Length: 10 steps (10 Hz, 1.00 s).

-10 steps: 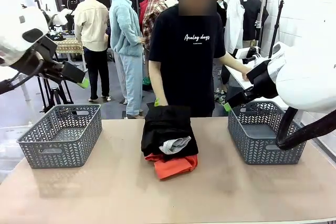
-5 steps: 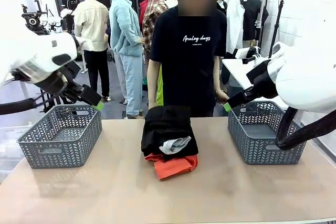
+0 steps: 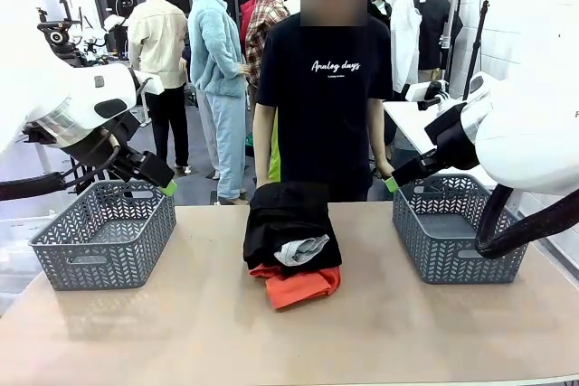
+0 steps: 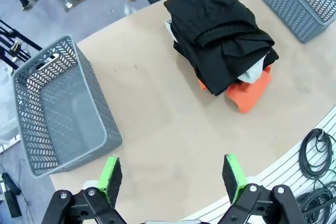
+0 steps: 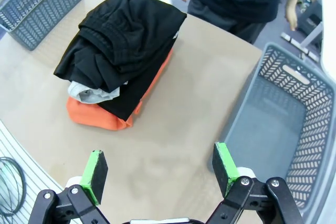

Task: Sort the tops and bottoms.
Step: Lift clothes from the center of the table with your left hand.

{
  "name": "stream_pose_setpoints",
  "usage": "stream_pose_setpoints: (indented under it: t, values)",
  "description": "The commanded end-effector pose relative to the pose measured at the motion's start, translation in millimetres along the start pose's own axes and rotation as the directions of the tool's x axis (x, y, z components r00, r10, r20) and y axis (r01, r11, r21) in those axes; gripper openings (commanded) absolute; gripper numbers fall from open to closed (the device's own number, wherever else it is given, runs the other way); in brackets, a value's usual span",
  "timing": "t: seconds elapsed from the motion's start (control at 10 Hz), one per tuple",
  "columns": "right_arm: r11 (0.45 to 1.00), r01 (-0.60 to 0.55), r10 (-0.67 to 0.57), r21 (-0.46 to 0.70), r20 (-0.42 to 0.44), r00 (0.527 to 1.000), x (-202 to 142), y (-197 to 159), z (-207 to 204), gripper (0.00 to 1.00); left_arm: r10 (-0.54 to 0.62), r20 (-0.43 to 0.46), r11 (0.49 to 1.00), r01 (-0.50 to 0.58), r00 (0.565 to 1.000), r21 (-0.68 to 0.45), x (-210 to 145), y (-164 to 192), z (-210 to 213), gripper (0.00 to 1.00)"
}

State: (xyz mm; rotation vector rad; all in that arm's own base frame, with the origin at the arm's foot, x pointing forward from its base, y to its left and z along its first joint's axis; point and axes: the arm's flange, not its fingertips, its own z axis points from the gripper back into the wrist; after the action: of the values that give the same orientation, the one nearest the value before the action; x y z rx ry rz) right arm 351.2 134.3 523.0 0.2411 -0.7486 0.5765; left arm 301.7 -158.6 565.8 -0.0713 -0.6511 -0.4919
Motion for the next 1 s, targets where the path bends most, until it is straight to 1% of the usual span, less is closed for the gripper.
stream_pose_setpoints:
  t: [0.0, 0.9]
  values:
    - [1.0, -0.006, 0.006, 0.002, 0.009, 1.0, 0.2, -0.9, -1.6, 1.0, -0.001, 0.008, 1.0, 0.001, 1.0, -0.016, 1.3, -1.5, -1.2, 1.0]
    - [1.0, -0.006, 0.006, 0.002, 0.009, 1.0, 0.2, -0.9, -1.6, 1.0, -0.001, 0.008, 1.0, 0.001, 1.0, -0.016, 1.3, -1.5, -1.2, 1.0]
